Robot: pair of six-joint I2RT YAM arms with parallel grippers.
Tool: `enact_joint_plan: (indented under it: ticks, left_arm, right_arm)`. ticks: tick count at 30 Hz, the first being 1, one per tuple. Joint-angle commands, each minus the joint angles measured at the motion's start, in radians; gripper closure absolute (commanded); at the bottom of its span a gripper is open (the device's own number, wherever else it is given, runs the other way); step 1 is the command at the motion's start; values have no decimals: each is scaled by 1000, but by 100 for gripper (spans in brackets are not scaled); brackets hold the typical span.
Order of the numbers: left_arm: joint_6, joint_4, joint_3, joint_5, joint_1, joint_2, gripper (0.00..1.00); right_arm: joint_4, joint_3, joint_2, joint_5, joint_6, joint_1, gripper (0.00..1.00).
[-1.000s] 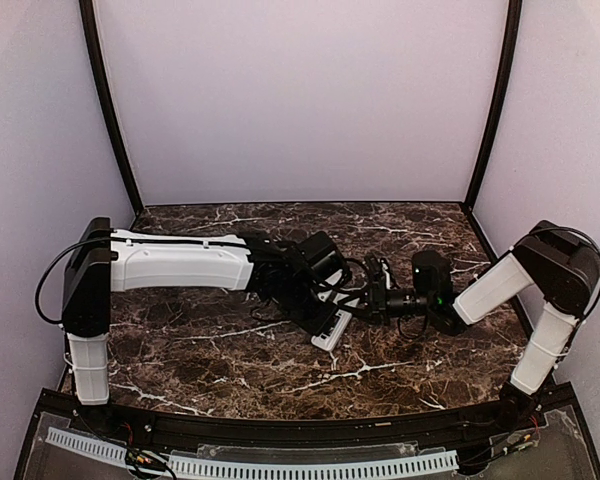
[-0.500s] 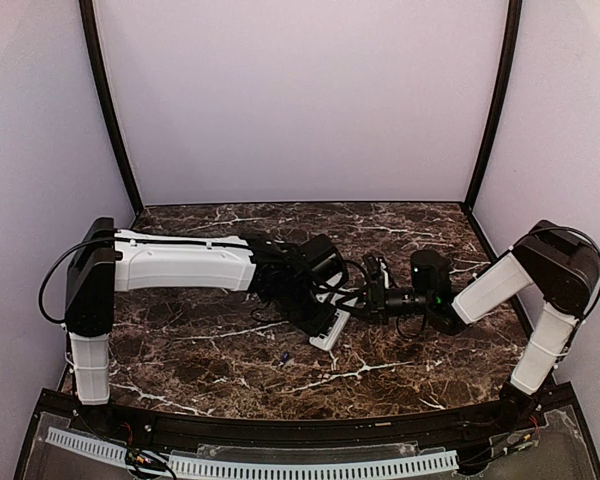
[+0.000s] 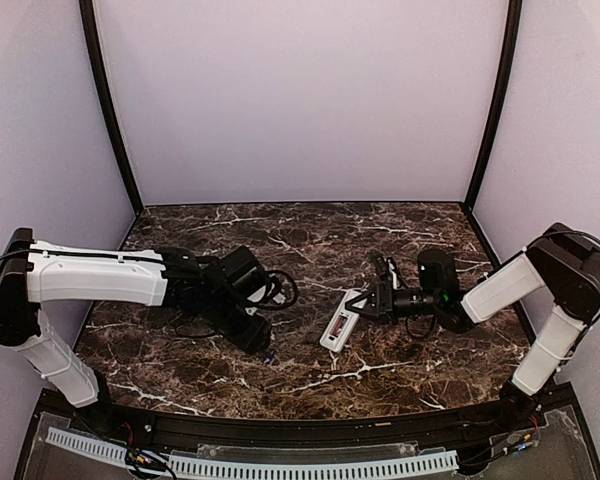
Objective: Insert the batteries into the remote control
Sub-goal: Pick up the battery from the center of the board.
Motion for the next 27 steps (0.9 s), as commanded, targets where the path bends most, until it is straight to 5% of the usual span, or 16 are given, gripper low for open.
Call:
enact_joint_plan:
  ticks: [1,16,27]
  left_arm:
    - [-32,-52,-88,8,-5,-25,43]
    - [5,-14,-24,1,4,147,56]
    - [24,-113,93,-60,7,298,86]
  right_arm:
    - [-2,-8,-27,-15,-29,-5,100]
    - [-13,-1,-38,-28,-33,-12,100]
    - [-24,-12,-58,-32,-44,-30,100]
